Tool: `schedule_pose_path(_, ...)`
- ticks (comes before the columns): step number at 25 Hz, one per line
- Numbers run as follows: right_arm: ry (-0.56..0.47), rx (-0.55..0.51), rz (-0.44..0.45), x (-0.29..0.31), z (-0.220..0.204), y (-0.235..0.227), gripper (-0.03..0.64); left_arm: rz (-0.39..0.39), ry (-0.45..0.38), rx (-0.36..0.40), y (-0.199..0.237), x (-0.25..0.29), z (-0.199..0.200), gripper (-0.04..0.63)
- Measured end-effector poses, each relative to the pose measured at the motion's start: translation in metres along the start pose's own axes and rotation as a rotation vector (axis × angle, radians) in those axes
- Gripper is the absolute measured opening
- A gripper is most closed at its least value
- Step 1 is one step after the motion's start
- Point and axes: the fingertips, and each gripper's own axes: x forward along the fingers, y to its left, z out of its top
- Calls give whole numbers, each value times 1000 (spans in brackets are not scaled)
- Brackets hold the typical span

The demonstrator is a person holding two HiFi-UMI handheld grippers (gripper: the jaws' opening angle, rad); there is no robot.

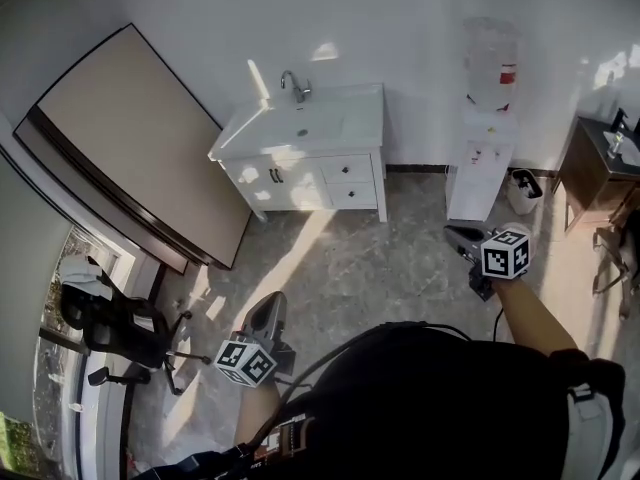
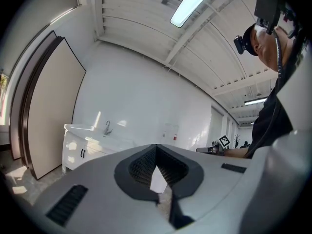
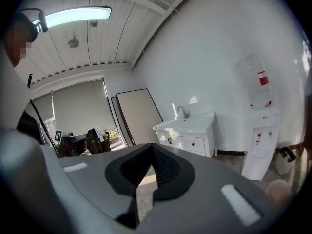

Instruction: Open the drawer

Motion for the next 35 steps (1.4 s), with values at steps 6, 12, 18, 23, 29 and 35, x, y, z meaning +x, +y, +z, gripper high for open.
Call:
schedule_pose_path(6,13,11,-30,59,0,15,2,-31,20,-14,67,7,11,-9)
schedule_pose_path(12,52,-3,-1,112,5,13,2,4,18,-39,115,16,12,-9)
schedule_pose_path(18,79,8,57,168,19,-21,2,74,26,-46,144,44,11,-9)
schedule_pose_path(23,110,-3,135,222,45,-73,2,146,-4,-36,157,99,23,-9)
schedule_pose_path(29,130,-42,229,272,98,-133,2,212,-32,-27,155,170,36,-9)
schedule_pose_path(35,152,-35,294,308,121,-189,2,262,-24,-42,152,233,34,-9)
